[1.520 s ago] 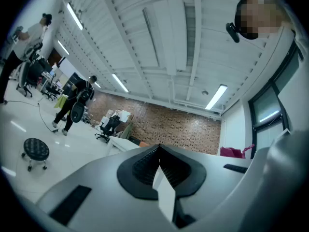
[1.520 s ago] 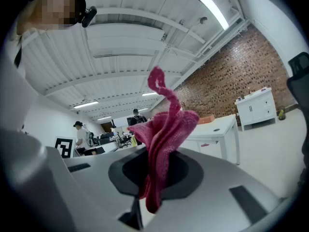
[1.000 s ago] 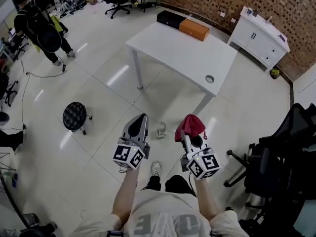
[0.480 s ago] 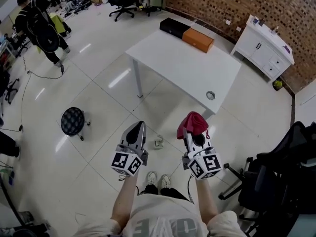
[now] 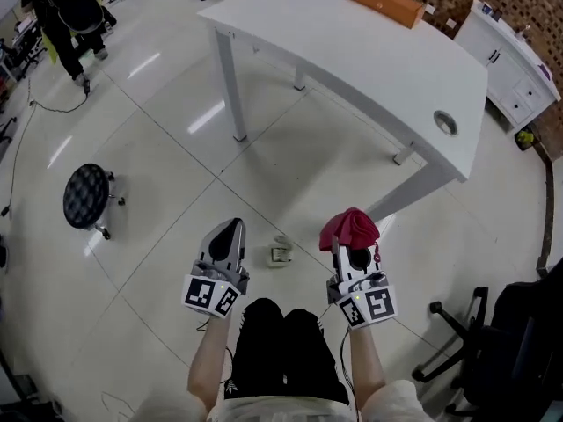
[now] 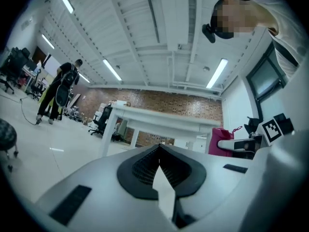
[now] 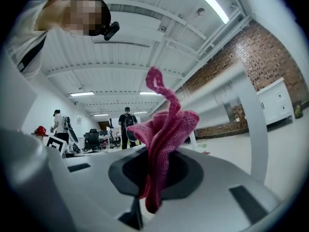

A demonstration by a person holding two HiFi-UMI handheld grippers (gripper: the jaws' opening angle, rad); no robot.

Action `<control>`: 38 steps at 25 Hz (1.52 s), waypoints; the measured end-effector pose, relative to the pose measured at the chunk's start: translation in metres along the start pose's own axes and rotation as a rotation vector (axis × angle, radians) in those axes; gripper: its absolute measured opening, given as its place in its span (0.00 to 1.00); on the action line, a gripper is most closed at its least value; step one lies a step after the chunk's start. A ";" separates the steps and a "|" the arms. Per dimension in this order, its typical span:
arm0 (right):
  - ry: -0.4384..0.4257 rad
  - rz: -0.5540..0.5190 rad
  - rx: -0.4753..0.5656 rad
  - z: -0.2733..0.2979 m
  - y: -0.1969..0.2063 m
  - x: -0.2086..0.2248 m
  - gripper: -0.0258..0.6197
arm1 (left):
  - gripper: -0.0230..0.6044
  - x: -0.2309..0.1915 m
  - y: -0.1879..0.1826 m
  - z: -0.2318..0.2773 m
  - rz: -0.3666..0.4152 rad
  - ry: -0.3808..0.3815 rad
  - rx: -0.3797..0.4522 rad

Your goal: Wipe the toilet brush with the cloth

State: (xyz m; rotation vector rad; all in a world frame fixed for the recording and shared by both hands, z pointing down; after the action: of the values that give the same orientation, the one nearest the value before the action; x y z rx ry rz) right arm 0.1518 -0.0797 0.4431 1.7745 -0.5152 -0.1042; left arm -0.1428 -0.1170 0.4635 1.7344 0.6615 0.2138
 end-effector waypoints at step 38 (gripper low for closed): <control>0.113 0.372 -0.378 -0.131 0.514 0.084 0.09 | 0.04 -0.063 0.451 -0.123 -0.168 0.055 -0.129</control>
State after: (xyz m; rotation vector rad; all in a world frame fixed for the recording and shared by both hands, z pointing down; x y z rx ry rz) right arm 0.1245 -0.0860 0.9791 1.2865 -0.6855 0.1501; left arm -0.1110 -0.1070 0.9343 1.5457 0.8121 0.1831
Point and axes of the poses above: the fingertips, and each gripper's own axes: z forward along the fingers, x to its right, y out of its underside, the point moved 10 cm from there along -z, backward along the fingers, and after that the axes turned 11 degrees about x, right-handed, at the moved point
